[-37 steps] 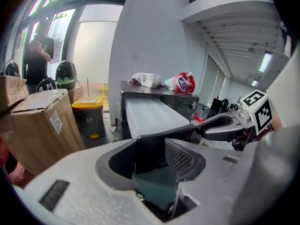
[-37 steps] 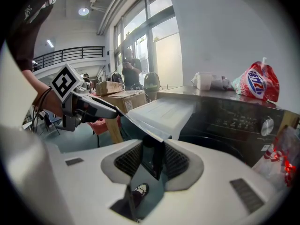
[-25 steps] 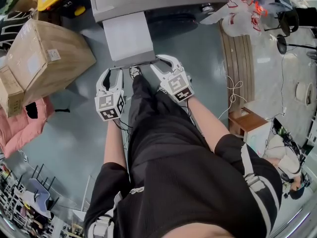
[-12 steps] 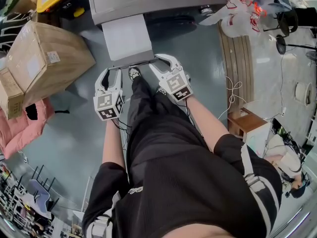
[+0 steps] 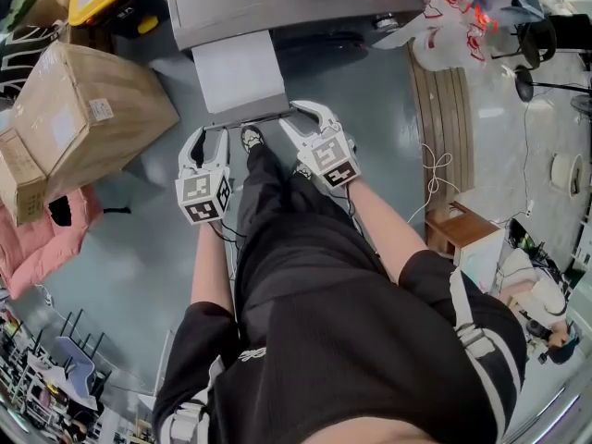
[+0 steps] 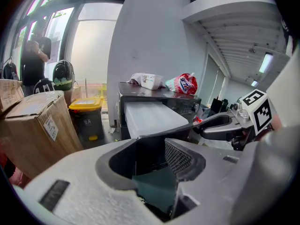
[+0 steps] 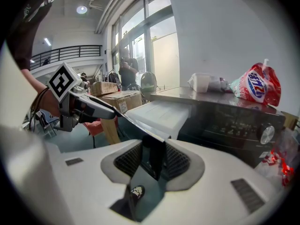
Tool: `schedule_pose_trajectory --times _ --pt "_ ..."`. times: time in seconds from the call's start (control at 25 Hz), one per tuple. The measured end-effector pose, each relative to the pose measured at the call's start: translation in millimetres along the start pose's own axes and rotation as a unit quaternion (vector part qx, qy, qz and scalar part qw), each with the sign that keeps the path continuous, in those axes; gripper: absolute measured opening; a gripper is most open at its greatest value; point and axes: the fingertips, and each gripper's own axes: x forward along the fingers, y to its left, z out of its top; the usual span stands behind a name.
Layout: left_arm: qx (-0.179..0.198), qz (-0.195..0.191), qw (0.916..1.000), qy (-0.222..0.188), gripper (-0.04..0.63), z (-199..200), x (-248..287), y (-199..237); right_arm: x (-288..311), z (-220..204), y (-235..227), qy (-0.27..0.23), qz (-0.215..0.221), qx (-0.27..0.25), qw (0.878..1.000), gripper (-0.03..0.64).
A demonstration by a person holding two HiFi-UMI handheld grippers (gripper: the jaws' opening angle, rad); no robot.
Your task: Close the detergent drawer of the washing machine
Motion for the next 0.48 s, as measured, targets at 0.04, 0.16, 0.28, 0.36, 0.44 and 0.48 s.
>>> schedule_pose_trajectory --times 0.04,0.16,0.28,0.36,0.44,0.48 --pt "0.0 -0.001 1.0 0.0 0.192 0.1 0.2 0.4 0.4 0.3 -0.1 0.001 -0.001 0.0 1.0 0.143" --pt "0.0 -0.002 1.0 0.002 0.192 1.2 0.4 1.3 1.2 1.2 -0.3 0.002 -0.002 0.002 1.0 0.143" --pt "0.002 -0.004 1.0 0.002 0.193 2.3 1.7 1.7 2.1 1.8 -1.2 0.002 -0.003 0.003 1.0 0.144" --pt "0.003 -0.005 1.0 0.002 0.192 2.8 2.8 2.7 3.5 2.0 -2.0 0.002 -0.005 0.004 1.0 0.144" --pt "0.004 -0.006 1.0 0.003 0.192 3.5 3.9 3.4 4.6 2.4 -2.9 0.002 -0.006 0.005 1.0 0.144" --pt "0.004 -0.006 1.0 0.003 0.192 3.7 4.3 3.4 4.7 2.5 -3.2 0.002 -0.006 0.005 1.0 0.144"
